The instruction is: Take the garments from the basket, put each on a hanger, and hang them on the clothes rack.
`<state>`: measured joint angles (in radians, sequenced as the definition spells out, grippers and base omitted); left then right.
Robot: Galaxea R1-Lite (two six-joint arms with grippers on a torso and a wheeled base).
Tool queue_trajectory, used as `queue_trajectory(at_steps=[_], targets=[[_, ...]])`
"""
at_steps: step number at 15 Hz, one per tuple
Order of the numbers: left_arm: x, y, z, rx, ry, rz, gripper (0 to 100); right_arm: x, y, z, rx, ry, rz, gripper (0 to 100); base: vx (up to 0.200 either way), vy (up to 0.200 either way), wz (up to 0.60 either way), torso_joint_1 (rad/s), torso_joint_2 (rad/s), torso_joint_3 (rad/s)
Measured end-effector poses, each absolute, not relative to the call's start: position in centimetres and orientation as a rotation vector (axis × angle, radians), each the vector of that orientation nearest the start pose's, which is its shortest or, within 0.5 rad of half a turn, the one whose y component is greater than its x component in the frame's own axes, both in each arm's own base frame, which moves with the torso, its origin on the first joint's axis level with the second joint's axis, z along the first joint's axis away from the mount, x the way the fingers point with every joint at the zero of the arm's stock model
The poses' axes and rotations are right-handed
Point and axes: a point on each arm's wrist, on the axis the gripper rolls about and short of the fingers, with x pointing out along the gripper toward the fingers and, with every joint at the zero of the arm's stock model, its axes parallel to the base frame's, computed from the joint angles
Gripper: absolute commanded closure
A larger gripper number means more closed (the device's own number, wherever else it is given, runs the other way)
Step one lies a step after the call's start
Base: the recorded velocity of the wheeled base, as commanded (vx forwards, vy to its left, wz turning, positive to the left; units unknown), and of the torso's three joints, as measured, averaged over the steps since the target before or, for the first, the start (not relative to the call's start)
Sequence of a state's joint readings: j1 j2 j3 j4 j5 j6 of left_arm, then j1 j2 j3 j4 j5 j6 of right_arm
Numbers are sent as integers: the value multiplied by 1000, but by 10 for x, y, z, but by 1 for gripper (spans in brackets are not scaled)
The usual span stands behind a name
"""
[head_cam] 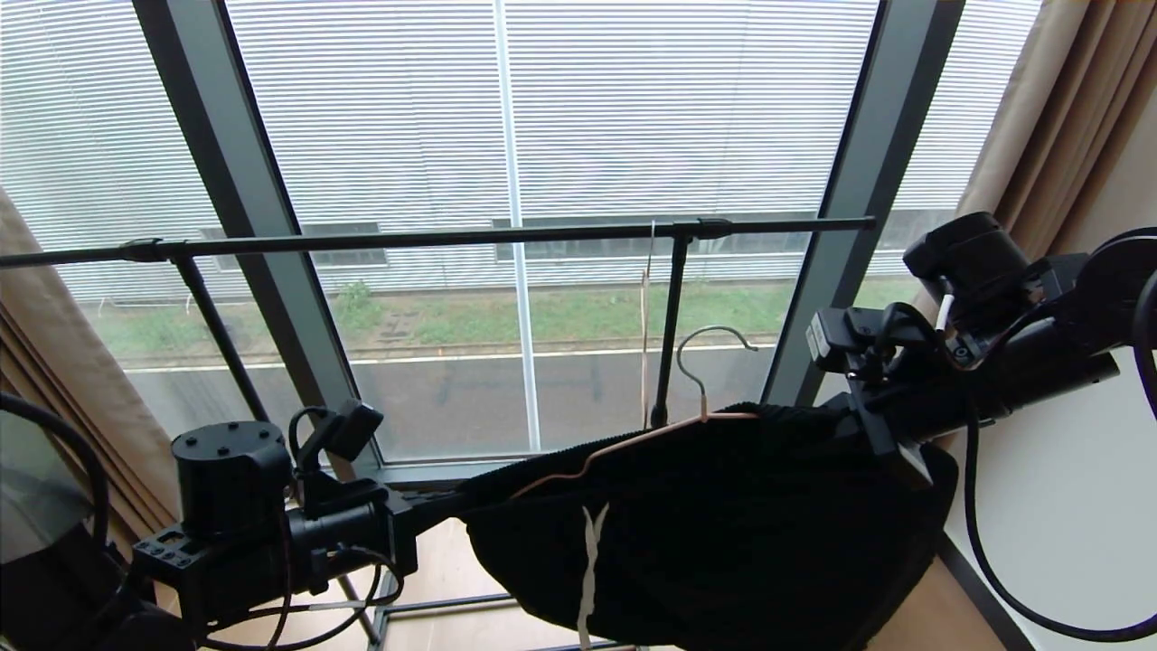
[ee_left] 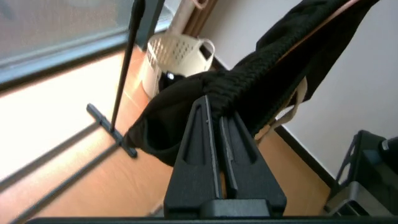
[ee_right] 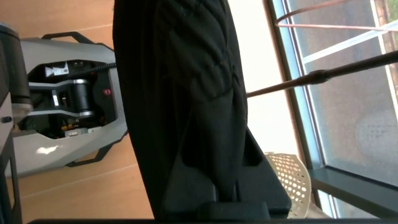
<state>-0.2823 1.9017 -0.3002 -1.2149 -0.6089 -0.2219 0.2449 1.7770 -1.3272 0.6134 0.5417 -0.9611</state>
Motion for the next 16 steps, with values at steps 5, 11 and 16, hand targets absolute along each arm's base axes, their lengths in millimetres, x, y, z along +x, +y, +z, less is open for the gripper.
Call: queue_trajectory(at_steps=[5,11,16], targets=[[258,-109,140,-115,632,-795,100,291,81,188,-615,693,1143,100,0,0,0,0,0,0],[266,-144,195,-34,570,-812,100,302,76,175,-572,685,1124,100,0,0,0,0,0,0],[272,-183,214,16,598,-849,100,311,83,178,-360,723,1039,100,0,0,0,0,0,0]])
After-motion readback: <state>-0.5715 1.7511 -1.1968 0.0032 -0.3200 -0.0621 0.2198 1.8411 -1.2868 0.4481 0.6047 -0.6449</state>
